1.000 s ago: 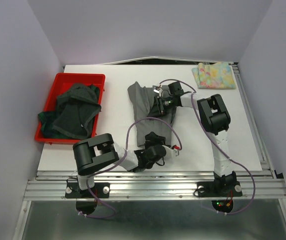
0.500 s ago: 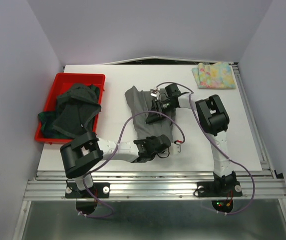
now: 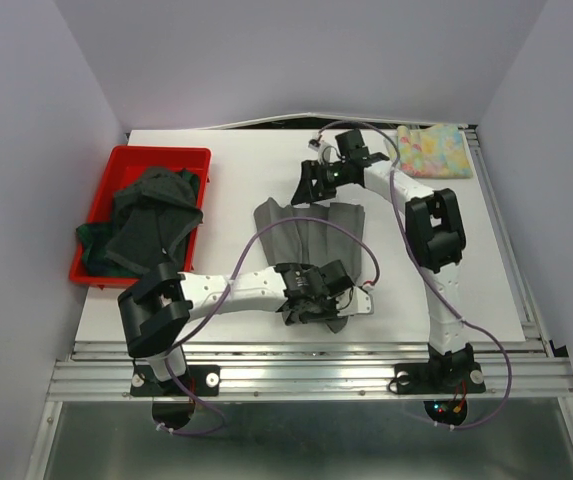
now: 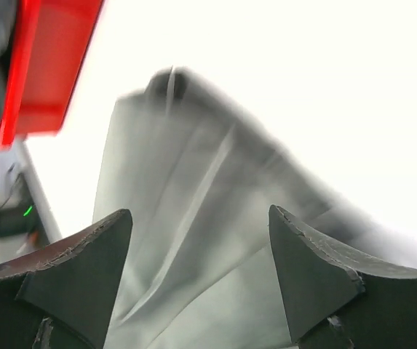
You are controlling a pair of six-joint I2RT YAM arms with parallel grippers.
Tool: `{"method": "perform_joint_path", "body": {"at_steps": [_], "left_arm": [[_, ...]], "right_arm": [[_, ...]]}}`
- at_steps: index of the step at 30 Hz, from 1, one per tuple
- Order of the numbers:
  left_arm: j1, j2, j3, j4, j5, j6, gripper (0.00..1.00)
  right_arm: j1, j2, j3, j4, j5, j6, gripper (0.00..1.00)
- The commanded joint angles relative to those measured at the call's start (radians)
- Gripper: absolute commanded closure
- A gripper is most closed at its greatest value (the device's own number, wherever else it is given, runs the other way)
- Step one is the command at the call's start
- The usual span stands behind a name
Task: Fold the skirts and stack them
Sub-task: Fold the skirt
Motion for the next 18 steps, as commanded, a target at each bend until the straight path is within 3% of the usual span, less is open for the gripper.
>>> {"method": "perform_joint_path", "body": {"at_steps": [1,9,18], "left_arm": [[-0.009,-0.057,0.096,-0.144,0.183,-0.078,1.00],[-0.009,-0.031,0.222,-0.256,0.321,-0.098,1.00],[0.040,0.009,0.371,-0.372,0.413,-0.066,1.00]], "right_arm": [[-0.030,0.036,0.122,0.032,0.134,-0.057,0.20],[-0.030,0.120,0.100,0.036,0.240,-0.113,0.24],[-0.030,0.117,-0.063,-0.013,0.045,-0.223,0.53]]}}
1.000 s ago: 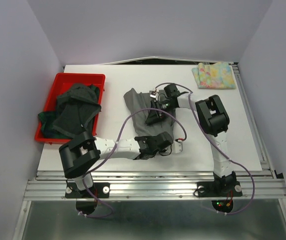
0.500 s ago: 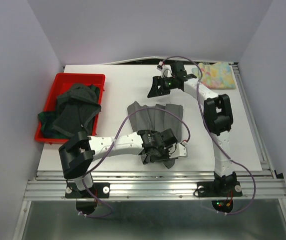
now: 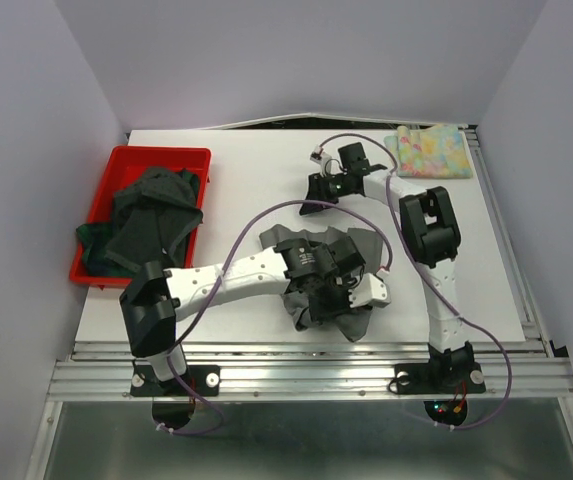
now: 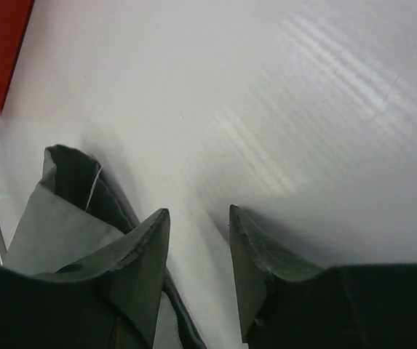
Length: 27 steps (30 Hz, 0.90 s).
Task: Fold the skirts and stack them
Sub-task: Fold the skirt
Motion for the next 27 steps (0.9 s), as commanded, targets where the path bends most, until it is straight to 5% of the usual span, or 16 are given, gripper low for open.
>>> {"method": "perform_joint_path", "body": {"at_steps": [1,13,27], "left_arm": [[0.043,0.013,0.133,-0.091,0.071,0.024,1.00],[0.163,0.140,0.333,-0.131,-0.024,0.147,1.00],[0.186,0.120,0.206,-0.004,-0.088,0.214,1.00]], "right_arm": [[0.023,-0.010,-0.118,-0.092,-0.064,-0.099,0.57],[0.092,-0.054,-0.231,-0.161,-0.260,-0.144,0.68],[0.150,-0.119,-0.271,-0.165,-0.359,-0.105,0.68]]}}
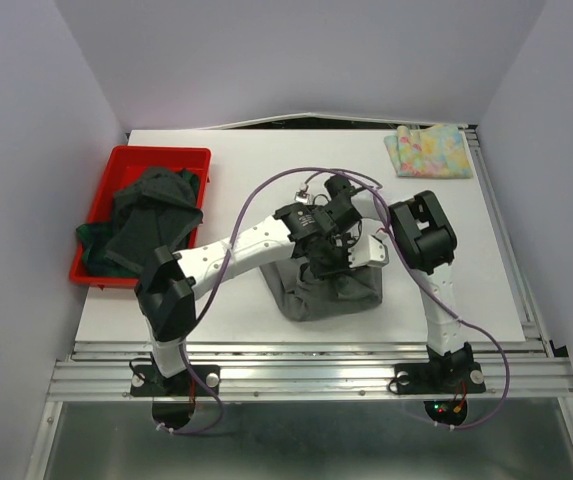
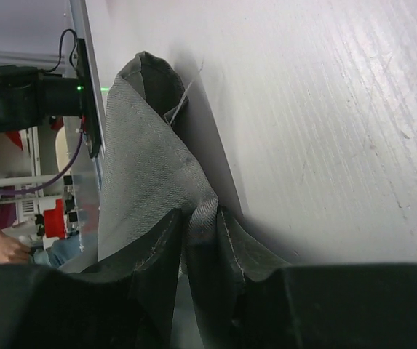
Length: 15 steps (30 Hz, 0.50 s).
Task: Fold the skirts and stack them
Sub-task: Fold the skirt
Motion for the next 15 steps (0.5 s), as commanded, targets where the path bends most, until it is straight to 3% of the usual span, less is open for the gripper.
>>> {"method": "perform_joint_path", "body": {"at_steps": [1,15], "left_arm": [[0.010,-0.030,-0.095,0.132,-0.052,-0.004,1.00],[0.018,-0.015,-0.262,0.356,-0.234,0.058,1.00]], "right_arm": [[0.055,-0.044,0.010,-0.032,0.034,0.006,0.68],[0.089,-0.018,-0.017,-0.034,0.006,0.007,0.68]]}}
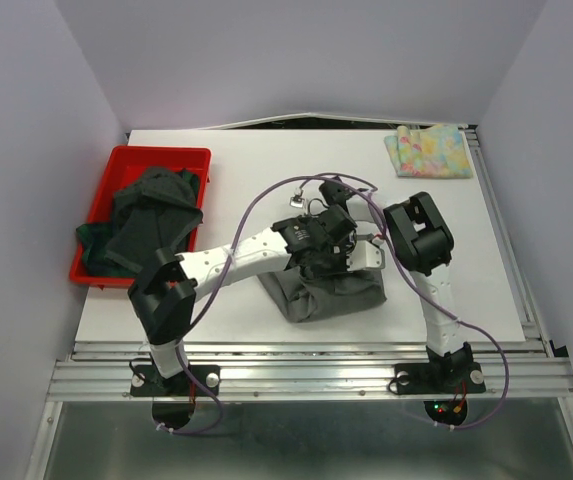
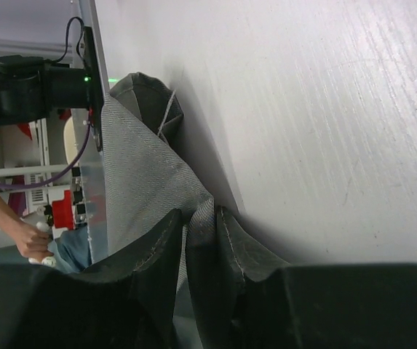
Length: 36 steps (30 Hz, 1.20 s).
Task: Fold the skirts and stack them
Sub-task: Fold the skirt
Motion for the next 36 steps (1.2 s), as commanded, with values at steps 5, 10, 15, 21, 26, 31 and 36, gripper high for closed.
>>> {"method": "perform_joint_path", "body": {"at_steps": [5,10,15,21,26,31,36], "left_arm": [[0.022,0.046,-0.113,0.136,-0.214,0.007,1.00],[0.024,0.062,-0.148,0.200,-0.269,0.010,0.93],[0.024,0.063,-0.187,0.280,-0.338,0.004,0.69],[0.022,-0.006,-0.211,0.320,-0.395,0.001,0.36],[0.019,-0.119,-0.231,0.311,-0.418,0.007,0.21],[0.019,-0.197,-0.253,0.335,-0.475,0.029,0.17],[0.020,-0.283,-0.282,0.374,-0.535,0.043,0.17]], "right_arm": [[0.054,-0.004,-0.009,-0.027,0.015,-0.001,0.68],[0.054,0.006,-0.012,-0.026,0.009,-0.001,0.68],[0.054,0.012,0.003,-0.026,0.012,0.007,0.68],[0.054,0.025,0.028,-0.027,0.020,0.010,0.67],[0.054,0.052,0.051,-0.027,0.021,0.013,0.66],[0.054,0.072,0.077,-0.027,0.024,0.019,0.65],[0.054,0.080,0.115,-0.027,0.040,0.027,0.63]]}}
